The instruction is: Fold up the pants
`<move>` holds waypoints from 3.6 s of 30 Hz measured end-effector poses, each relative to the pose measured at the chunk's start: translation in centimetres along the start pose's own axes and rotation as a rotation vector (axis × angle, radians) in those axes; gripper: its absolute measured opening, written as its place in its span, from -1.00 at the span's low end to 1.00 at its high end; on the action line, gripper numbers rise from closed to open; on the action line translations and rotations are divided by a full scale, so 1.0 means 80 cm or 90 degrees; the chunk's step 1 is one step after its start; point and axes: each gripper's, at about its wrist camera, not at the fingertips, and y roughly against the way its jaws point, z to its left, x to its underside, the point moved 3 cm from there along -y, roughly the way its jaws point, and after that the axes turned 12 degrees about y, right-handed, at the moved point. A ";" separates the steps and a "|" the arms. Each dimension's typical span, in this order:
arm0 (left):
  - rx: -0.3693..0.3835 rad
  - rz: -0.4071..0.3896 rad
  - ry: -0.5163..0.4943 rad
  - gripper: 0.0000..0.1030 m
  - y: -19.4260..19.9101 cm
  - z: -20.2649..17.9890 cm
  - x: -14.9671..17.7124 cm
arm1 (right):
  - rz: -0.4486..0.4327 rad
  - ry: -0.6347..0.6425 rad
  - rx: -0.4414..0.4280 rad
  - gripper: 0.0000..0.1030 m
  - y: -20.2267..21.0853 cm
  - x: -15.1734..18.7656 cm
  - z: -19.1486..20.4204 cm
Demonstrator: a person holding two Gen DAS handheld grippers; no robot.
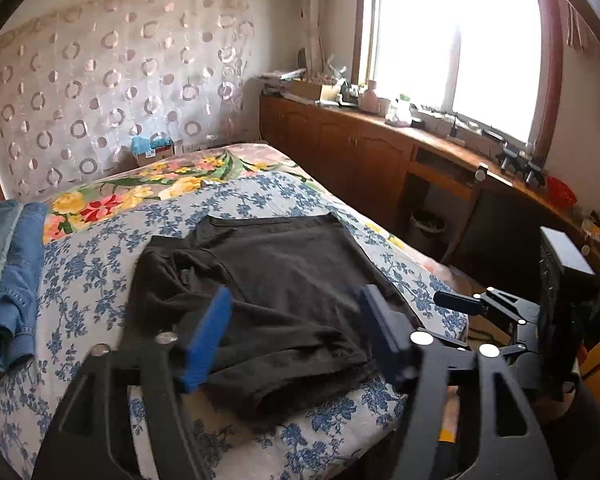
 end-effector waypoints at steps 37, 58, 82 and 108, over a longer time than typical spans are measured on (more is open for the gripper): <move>-0.083 0.105 0.066 0.42 -0.059 0.097 0.099 | 0.065 0.053 -0.062 -0.24 -0.083 -0.019 0.044; -0.079 0.054 0.066 0.43 -0.028 0.088 0.083 | 0.014 0.095 -0.055 -0.93 -0.078 -0.052 0.042; -0.066 0.044 0.077 0.43 -0.020 0.084 0.076 | -0.004 0.069 0.006 -0.93 0.011 -0.034 0.007; -0.066 0.039 0.076 0.43 -0.017 0.083 0.078 | 0.045 0.020 0.013 -0.48 0.024 -0.021 -0.006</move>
